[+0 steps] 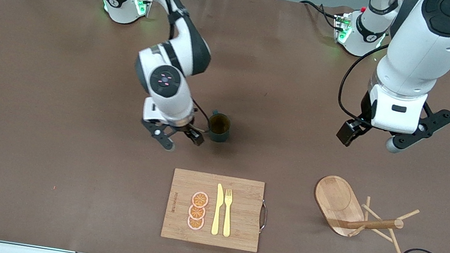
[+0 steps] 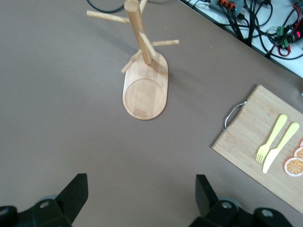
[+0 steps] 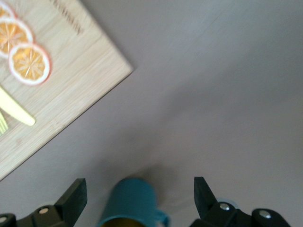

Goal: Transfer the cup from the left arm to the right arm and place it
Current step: 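Grasp the teal mug rim with the right gripper while the left gripper withdraws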

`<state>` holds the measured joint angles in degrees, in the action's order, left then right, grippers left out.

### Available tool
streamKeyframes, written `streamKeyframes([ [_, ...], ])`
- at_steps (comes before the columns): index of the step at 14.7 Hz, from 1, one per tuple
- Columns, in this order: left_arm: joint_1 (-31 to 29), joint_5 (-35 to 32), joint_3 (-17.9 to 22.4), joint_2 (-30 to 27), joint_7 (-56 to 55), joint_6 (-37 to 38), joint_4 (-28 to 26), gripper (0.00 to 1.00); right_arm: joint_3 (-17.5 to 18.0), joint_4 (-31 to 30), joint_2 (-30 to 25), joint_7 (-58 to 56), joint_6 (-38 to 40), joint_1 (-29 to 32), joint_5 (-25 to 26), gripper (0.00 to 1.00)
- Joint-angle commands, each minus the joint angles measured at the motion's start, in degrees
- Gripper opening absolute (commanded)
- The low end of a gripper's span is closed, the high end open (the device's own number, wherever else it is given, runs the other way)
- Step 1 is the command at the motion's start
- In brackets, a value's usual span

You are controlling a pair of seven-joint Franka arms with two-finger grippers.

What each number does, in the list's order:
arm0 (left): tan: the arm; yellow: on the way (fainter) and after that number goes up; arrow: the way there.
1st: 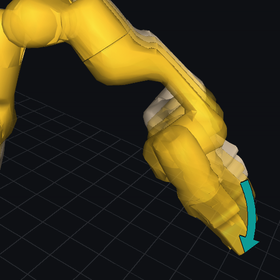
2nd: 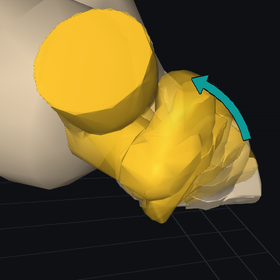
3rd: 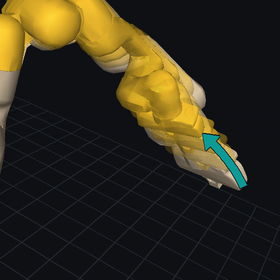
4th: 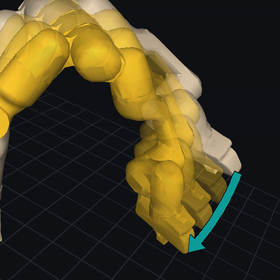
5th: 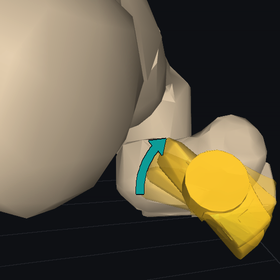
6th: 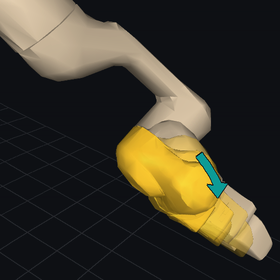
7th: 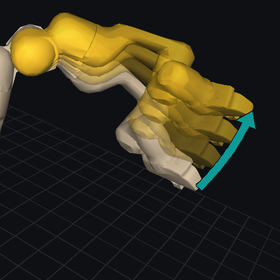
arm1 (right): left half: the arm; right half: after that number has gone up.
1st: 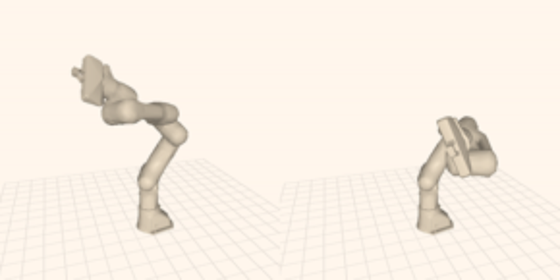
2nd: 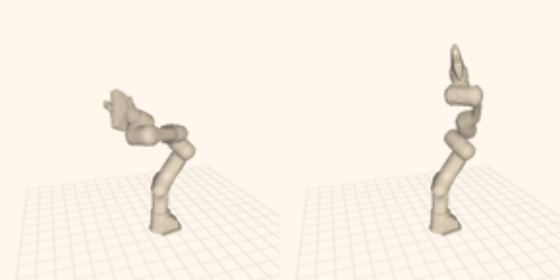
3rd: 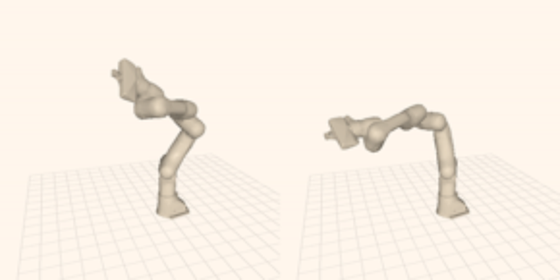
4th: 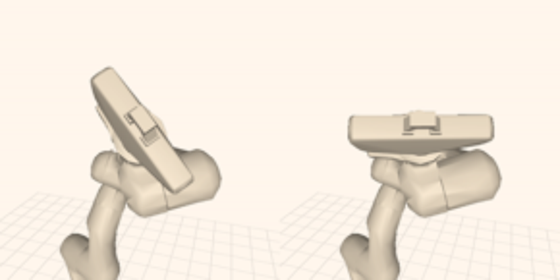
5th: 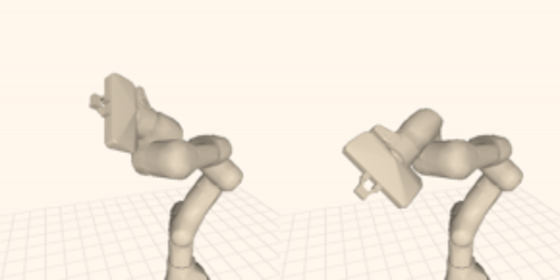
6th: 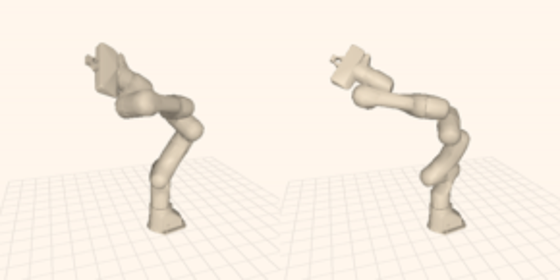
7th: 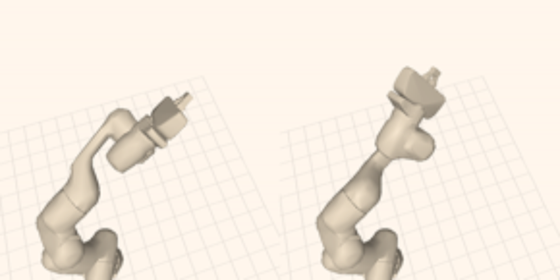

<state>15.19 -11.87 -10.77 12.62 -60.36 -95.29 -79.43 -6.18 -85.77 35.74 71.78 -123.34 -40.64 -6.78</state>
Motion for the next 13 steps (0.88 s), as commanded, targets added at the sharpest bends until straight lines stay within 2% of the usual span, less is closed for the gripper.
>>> streamKeyframes([
  [1, -1.55, 2.72, 0.04, -0.93, 4.0, 0.36, -0.38, 1.0, -0.07, 3.59, 3.02, 2.83, -0.58, -1.2, -3.83, 1.0],
  [4, -4.28, 6.15, 0.04, -0.93, 11.12, 0.54, -0.03, 1.0, -0.06, 4.03, 4.08, 3.8, -4.0, -2.86, -8.23, 1.0],
  [10, -5.52, 5.89, 0.04, -2.33, 11.93, 2.73, -0.03, 1.0, 0.2, 4.12, 6.71, 6.87, -7.61, -5.15, -8.69, 1.0],
  [13, -9.91, 6.85, -1.09, -2.42, 16.47, 3.44, 0.15, 1.0, 0.99, 4.21, 7.59, 8.19, -8.75, -5.24, -8.95, 1.0],
])
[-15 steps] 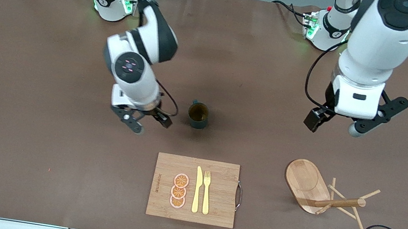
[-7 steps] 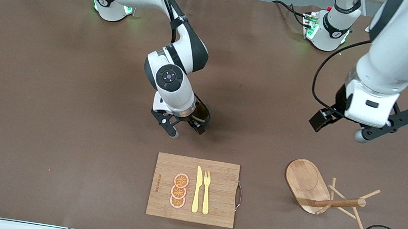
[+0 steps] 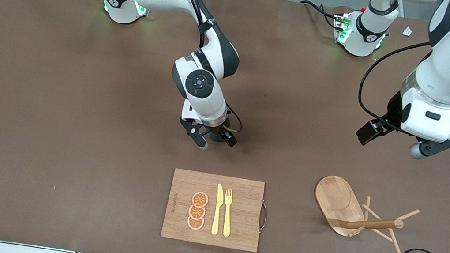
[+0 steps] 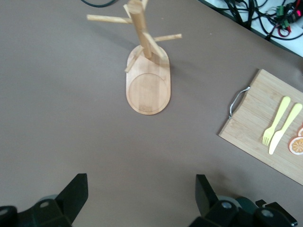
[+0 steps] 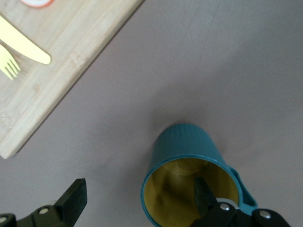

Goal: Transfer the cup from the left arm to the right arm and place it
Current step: 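Grasp the teal mug rim with the right gripper while the left gripper withdraws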

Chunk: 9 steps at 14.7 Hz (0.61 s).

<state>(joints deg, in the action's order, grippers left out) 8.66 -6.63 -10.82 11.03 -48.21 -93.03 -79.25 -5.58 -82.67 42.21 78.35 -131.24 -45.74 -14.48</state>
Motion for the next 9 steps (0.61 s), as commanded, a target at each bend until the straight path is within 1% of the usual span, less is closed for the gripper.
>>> streamKeyframes([
  [1, -3.91, 1.45, -1.4, -0.84, 6.96, 1.19, 0.06, 1.0, 0.92, 1.1, 1.65, 2.42, -1.99, -0.23, -1.34, 1.0],
  [2, -4.0, 1.36, -1.23, -1.01, 8.9, 1.71, 0.06, 1.0, 1.1, 1.1, 2.09, 2.95, -2.52, -0.32, -1.34, 0.98],
  [3, -4.0, 1.44, -0.96, -1.36, 11.09, 2.15, 0.15, 1.0, 1.1, 1.1, 2.27, 2.61, -2.61, -0.58, -1.26, 0.86],
  [5, -4.09, 1.71, 0.09, -3.47, 17.23, 2.42, -0.11, 1.0, 1.1, 1.1, 2.27, 1.9, -2.18, -0.06, -1.34, 0.48],
  [6, -4.79, 1.97, 0.18, -3.65, 20.4, 2.5, -0.29, 1.0, 1.1, 1.1, 2.27, 1.9, -2.09, 0.03, -1.34, 0.32],
  [7, -6.71, 2.23, 0.36, -4.43, 22.95, 2.59, -0.55, 1.0, 1.1, 1.1, 2.27, 1.9, -2.09, 0.03, -1.34, 0.22],
  [9, -9.26, 5.55, 0.45, -5.14, 29.19, 4.25, -0.99, 1.0, 1.1, 1.37, 2.27, 1.72, -2.09, 0.21, -1.34, 0.09],
])
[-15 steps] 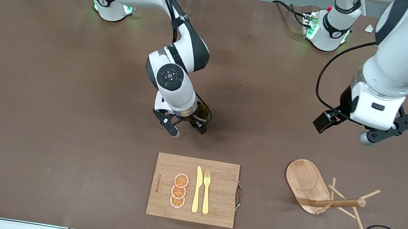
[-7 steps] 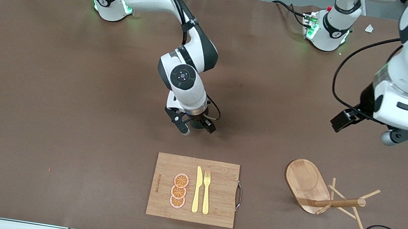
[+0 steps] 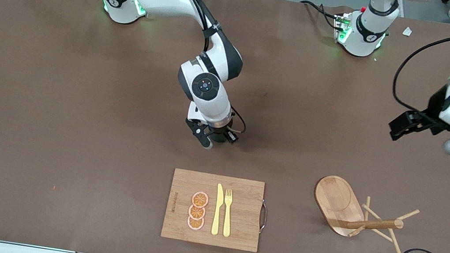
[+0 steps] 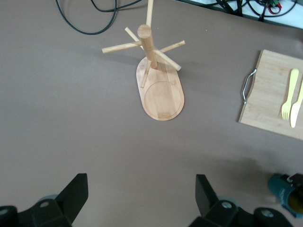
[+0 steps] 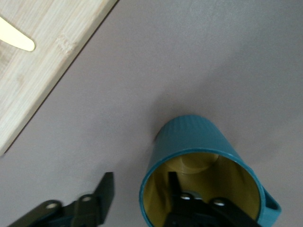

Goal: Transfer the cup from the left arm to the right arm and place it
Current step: 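Grasp the teal mug rim with the right gripper while the left gripper withdraws, then carry the teal mug with the right gripper away from the cutting board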

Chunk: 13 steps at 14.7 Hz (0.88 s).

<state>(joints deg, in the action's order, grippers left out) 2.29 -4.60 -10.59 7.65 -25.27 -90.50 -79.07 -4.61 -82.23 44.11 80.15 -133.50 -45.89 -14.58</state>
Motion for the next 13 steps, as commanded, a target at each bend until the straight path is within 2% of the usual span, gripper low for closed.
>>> streamKeyframes([
  [1, -3.95, 4.33, 0.3, -2.2, 8.81, 2.16, -1.26, 1.0, 0.13, 0.93, 0.36, -1.04, 0.17, 0.36, -1.24, 0.04],
  [2, -4.05, 4.34, 0.56, -2.98, 10.66, 2.52, -1.43, 1.0, 0.13, 0.85, 0.28, -1.66, 0.17, 0.36, -1.24, 0.01],
  [4, -3.96, 4.25, 2.32, -4.57, 13.83, 3.92, -2.75, 1.0, 0.13, 0.85, 0.19, -1.75, 0.17, 0.45, -0.98, 0.0],
  [8, -4.75, 4.17, 3.29, -8.69, 20.51, 4.02, -6.87, 1.0, -0.13, 1.11, -1.12, -3.06, 1.48, 2.72, -0.54, 0.0],
  [11, -4.22, 4.34, 4.52, -12.65, 22.19, 4.19, -11.7, 1.0, -0.13, 5.75, -1.83, -11.48, 10.07, 9.39, -0.62, 0.0],
  [13, -3.17, 4.34, 4.87, -13.54, 21.84, 5.59, -12.51, 1.0, -0.31, 9.18, -1.83, -17.36, 14.91, 13.53, -0.45, 0.0],
])
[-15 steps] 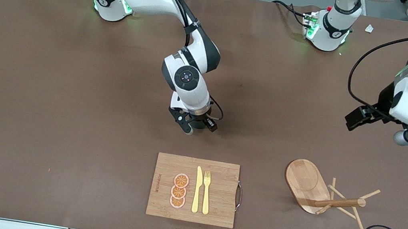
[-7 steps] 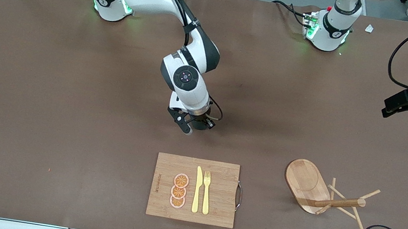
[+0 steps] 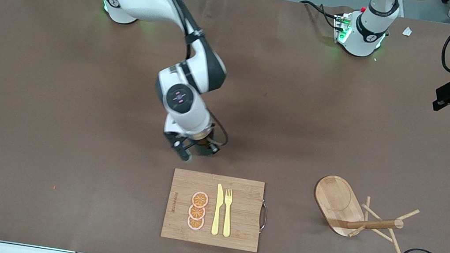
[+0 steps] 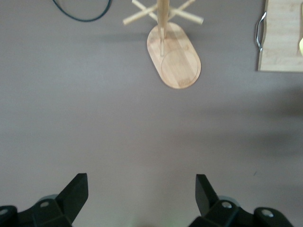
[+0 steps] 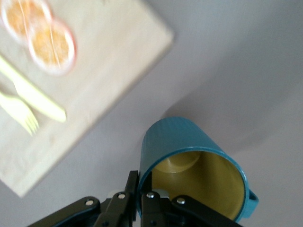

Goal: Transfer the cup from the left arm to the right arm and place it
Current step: 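Carry the teal mug with the right gripper away from the cutting board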

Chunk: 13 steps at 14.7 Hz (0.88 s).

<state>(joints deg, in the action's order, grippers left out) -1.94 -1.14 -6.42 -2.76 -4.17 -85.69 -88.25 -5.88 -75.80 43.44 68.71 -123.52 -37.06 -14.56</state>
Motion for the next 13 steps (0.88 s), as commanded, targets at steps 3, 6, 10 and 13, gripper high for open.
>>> streamKeyframes([
  [3, 1.23, 1.4, 0.44, -2.51, 0.92, 2.11, -2.8, 1.0, -0.18, 3.64, -1.16, -17.6, 8.46, 11.2, 0.84, 0.0],
  [6, 1.06, 1.4, 0.35, -2.52, 0.92, 2.37, -2.89, 1.0, -0.71, 3.64, -1.16, -28.78, 9.96, 16.91, 6.73, 0.0],
  [10, 0.97, 1.23, 0.44, -2.43, 0.92, 1.85, -2.63, 1.0, -0.71, 3.02, -0.99, -37.74, 12.41, 22.98, 10.26, 0.01],
  [13, 1.32, 0.96, 0.18, -2.43, 0.83, 1.67, -2.63, 1.0, -0.62, 2.41, -0.99, -47.32, 16.1, 28.17, 10.08, 0.01],
])
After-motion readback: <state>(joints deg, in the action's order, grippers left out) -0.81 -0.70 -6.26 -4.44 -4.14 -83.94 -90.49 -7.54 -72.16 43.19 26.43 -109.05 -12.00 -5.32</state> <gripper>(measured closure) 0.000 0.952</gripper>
